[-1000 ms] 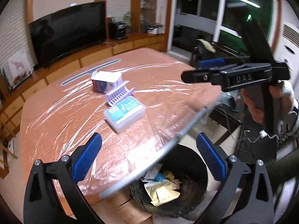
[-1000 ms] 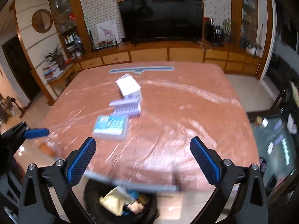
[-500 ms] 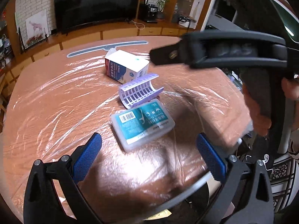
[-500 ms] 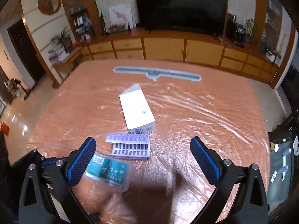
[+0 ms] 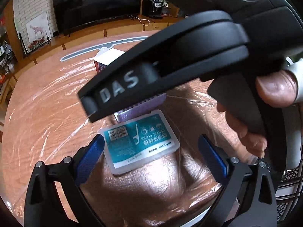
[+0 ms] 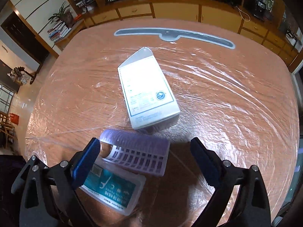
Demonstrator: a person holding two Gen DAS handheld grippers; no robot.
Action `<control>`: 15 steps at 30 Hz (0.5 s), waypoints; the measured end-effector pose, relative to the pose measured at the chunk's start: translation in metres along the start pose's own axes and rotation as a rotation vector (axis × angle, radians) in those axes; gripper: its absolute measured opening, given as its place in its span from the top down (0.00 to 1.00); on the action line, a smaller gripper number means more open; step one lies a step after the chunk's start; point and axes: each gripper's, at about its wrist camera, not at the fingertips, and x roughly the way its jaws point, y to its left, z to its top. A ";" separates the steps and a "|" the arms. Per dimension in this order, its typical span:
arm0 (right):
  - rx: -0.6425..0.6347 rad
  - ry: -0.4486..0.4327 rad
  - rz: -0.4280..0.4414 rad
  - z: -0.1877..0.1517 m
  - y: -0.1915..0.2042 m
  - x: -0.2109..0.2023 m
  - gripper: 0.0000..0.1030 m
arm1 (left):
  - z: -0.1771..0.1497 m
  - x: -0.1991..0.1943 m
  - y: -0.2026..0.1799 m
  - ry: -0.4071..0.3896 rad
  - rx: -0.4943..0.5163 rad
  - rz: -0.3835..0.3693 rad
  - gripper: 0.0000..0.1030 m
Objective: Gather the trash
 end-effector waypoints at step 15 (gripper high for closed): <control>-0.066 0.018 -0.039 0.002 0.013 0.012 0.38 | -0.009 -0.002 -0.014 -0.025 0.066 0.087 0.22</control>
